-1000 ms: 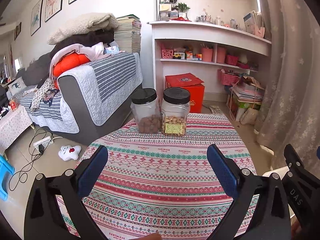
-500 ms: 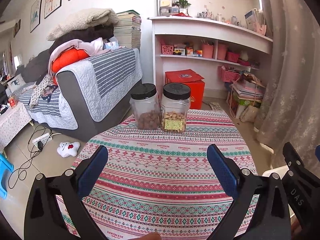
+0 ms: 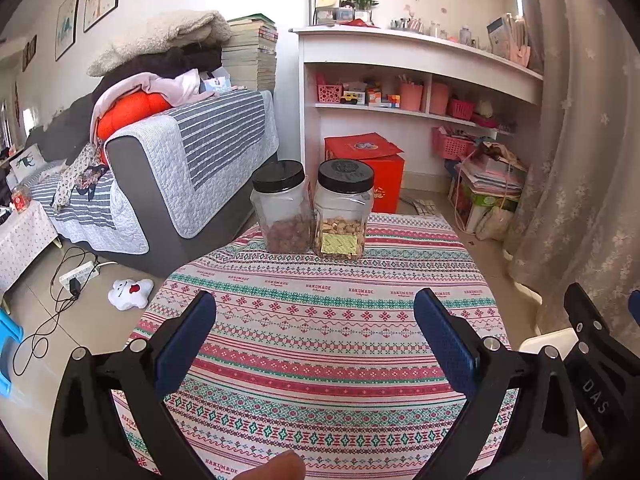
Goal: Collect trash
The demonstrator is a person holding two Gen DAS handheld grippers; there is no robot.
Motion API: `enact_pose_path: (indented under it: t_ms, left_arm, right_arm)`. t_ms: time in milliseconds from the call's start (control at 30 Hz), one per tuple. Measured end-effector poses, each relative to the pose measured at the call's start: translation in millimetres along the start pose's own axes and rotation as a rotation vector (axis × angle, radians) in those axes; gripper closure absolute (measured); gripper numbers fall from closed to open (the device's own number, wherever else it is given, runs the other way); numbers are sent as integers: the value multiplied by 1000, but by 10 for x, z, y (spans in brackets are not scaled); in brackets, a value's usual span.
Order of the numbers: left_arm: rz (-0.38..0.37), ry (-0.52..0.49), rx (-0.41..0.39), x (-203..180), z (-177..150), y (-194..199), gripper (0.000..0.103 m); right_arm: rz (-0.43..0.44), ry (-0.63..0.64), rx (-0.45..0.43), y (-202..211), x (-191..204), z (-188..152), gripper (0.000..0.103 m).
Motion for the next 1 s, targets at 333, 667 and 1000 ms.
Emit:
enact_pose_path:
  t_ms: [333,667,1000]
  left_arm:
    - [-6,-5,-2,-52,-6,12,7]
    - [-6,-10,-4,-64,8,24,7]
    - [-6,-10,-5,-67,21,31,7]
  right_arm:
    - [4,0,-5,-1,-2,5,7]
    - [2,-1,-4,-1,4,5,7]
    - [5,-1,1,-12,-5,-7,7]
Point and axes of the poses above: each gripper's, at about its wrist camera, not at the fingertips, and y roughly against the way its jaws point, x to its left, z to its top, the point moved 4 cm from there along -y, roughly the way its jaws point, and after that the axes turned 4 degrees about x, right-handed, at the moved point
